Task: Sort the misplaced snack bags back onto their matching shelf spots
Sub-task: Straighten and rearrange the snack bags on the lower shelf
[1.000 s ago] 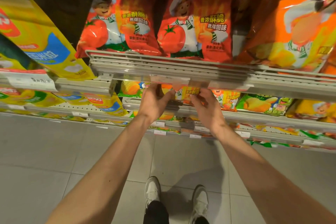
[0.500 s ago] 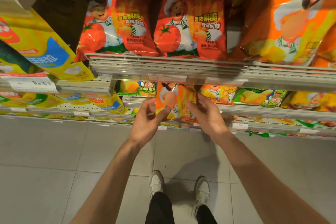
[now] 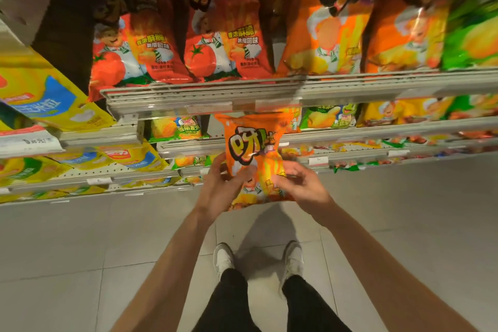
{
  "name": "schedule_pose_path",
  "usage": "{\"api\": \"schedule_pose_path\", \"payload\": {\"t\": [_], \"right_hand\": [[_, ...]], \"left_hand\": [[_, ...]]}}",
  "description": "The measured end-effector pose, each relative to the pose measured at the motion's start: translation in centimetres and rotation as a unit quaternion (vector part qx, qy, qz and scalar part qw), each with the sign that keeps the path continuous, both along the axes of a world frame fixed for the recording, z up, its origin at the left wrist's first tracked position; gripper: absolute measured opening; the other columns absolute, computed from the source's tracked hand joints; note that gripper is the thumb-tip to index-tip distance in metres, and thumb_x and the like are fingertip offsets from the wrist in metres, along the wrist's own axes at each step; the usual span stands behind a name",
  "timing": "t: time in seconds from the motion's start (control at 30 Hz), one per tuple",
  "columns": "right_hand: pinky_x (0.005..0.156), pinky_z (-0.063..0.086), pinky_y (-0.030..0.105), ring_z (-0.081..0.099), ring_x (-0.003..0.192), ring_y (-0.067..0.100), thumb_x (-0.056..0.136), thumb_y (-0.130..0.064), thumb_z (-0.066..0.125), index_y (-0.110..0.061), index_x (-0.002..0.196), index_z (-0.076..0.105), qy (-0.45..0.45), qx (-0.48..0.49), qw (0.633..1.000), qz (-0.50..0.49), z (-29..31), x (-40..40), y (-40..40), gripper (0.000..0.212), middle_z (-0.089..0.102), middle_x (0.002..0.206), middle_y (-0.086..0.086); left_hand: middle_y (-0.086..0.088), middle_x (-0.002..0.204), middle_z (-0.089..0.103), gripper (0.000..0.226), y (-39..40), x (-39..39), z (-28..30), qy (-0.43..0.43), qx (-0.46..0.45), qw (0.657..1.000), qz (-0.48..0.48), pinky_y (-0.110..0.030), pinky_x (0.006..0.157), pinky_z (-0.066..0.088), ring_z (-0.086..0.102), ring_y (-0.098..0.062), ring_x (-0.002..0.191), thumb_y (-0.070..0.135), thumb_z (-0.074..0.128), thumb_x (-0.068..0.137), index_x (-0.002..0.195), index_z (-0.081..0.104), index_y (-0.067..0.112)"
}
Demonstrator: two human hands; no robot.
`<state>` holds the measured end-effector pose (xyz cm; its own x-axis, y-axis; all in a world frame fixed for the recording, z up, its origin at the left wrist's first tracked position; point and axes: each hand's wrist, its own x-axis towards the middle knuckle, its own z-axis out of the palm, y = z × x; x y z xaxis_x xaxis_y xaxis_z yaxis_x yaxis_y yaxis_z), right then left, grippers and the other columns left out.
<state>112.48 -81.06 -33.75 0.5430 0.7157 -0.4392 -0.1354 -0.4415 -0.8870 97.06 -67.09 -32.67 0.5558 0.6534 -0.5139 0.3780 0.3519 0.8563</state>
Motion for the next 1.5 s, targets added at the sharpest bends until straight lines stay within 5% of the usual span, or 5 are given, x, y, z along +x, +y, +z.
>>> {"api": "schedule_pose_path", "payload": {"t": [0.47,0.7,1.13,1.3,1.5], "right_hand": [[0.07,0.063,0.03,0.075,0.083,0.005,0.091,-0.005,0.071,-0.014,0.105,0.071,0.017,0.016,0.999,0.04,3.6,11.7,-12.2,0.016,0.078,0.101,0.005],[0.065,0.06,0.027,0.074,0.088,0.003,0.087,-0.016,0.077,-0.025,0.106,0.073,0.028,-0.016,0.999,0.038,2.0,16.5,-14.6,0.021,0.076,0.103,-0.009],[0.063,0.042,0.003,0.055,0.086,-0.011,0.1,-0.03,0.06,-0.014,0.122,0.063,-0.112,-0.038,0.992,0.039,-2.7,19.2,-8.8,0.028,0.064,0.102,-0.011],[0.106,0.046,0.038,0.056,0.126,0.02,0.093,-0.049,0.06,-0.019,0.14,0.05,-0.243,-0.036,0.969,-0.009,-3.6,21.5,-4.2,0.057,0.06,0.135,0.0],[0.101,0.046,0.04,0.056,0.127,0.037,0.092,-0.05,0.065,-0.01,0.149,0.034,-0.243,-0.086,0.966,-0.032,-5.3,23.9,0.2,0.076,0.058,0.141,0.014]], "left_hand": [[0.008,0.1,0.061,0.045,-13.3,11.0,3.7,0.022,0.022,0.999,0.02,-0.002,0.058,0.045,0.063,0.012,0.069,0.024,0.079,0.087,0.123,0.052,0.022],[0.005,0.114,0.069,0.061,-16.7,14.9,2.4,0.036,0.012,0.998,0.056,-0.03,0.096,0.053,0.068,-0.014,0.107,0.038,0.084,0.08,0.132,0.053,0.028],[0.006,0.113,0.072,0.052,-13.1,13.4,-2.1,0.043,0.031,0.987,0.149,-0.023,0.085,0.058,0.071,-0.012,0.103,0.032,0.084,0.08,0.126,0.06,0.027],[0.003,0.114,0.074,0.05,-12.0,13.2,-3.0,0.02,0.044,0.983,0.18,-0.031,0.091,0.059,0.073,-0.012,0.101,0.033,0.083,0.08,0.125,0.062,0.026],[0.004,0.115,0.076,0.051,-11.6,12.9,-4.0,-0.002,0.051,0.983,0.178,-0.042,0.097,0.058,0.074,-0.015,0.105,0.036,0.084,0.077,0.124,0.066,0.029]]}}
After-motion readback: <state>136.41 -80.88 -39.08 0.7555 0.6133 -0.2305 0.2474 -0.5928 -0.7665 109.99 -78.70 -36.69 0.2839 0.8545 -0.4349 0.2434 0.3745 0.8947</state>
